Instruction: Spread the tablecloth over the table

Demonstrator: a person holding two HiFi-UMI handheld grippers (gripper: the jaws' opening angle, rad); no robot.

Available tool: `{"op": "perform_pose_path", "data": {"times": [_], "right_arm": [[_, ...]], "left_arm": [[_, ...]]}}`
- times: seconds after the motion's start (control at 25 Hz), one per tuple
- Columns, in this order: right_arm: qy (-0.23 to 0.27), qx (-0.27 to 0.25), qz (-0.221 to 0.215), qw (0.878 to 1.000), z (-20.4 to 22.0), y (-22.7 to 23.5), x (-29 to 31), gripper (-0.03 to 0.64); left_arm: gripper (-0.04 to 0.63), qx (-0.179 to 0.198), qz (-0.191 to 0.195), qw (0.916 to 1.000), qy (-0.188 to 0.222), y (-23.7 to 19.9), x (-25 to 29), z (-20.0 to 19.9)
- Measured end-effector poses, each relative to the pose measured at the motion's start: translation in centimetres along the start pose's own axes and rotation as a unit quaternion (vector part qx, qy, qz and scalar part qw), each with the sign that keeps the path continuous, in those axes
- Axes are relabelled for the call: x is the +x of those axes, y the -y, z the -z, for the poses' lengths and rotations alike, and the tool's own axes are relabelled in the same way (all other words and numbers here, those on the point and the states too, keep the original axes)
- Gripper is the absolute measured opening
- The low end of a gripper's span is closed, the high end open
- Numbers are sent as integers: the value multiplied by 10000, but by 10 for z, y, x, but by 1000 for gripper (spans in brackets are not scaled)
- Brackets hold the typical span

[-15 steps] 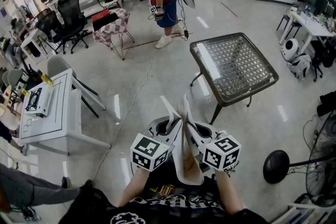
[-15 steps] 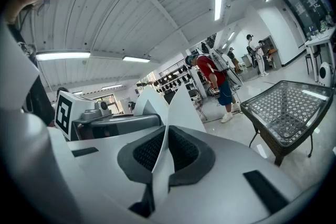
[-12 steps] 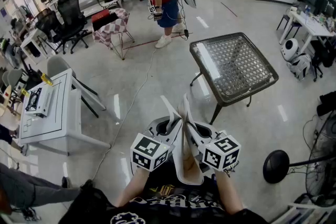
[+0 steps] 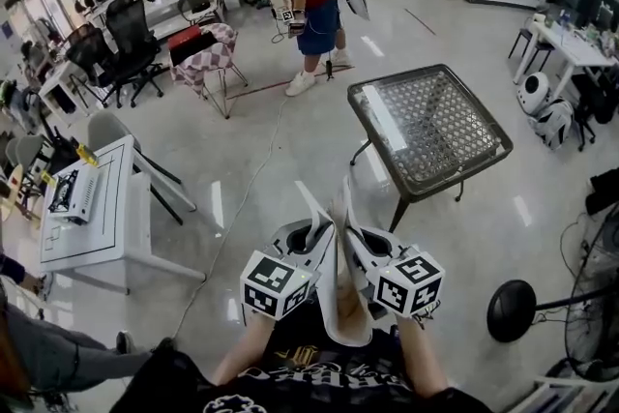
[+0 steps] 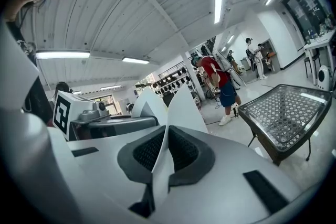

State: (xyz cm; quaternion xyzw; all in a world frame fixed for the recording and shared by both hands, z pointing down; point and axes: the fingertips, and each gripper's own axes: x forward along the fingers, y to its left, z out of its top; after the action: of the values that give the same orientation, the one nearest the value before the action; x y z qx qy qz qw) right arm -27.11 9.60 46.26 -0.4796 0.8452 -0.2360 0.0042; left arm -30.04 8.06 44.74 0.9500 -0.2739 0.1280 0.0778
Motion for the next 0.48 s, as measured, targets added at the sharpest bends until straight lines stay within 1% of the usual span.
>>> {"op": "perform_pose_path", "data": {"times": [0.2, 0.48], "right_arm": [[43, -51, -7, 10000, -10, 5, 8, 15], [99, -223, -46, 9997, -30, 22, 23, 15]], "left_arm": [[32, 147, 37, 9999, -8, -5, 8, -9], [32, 220, 14, 9997, 83, -20, 30, -20]]}}
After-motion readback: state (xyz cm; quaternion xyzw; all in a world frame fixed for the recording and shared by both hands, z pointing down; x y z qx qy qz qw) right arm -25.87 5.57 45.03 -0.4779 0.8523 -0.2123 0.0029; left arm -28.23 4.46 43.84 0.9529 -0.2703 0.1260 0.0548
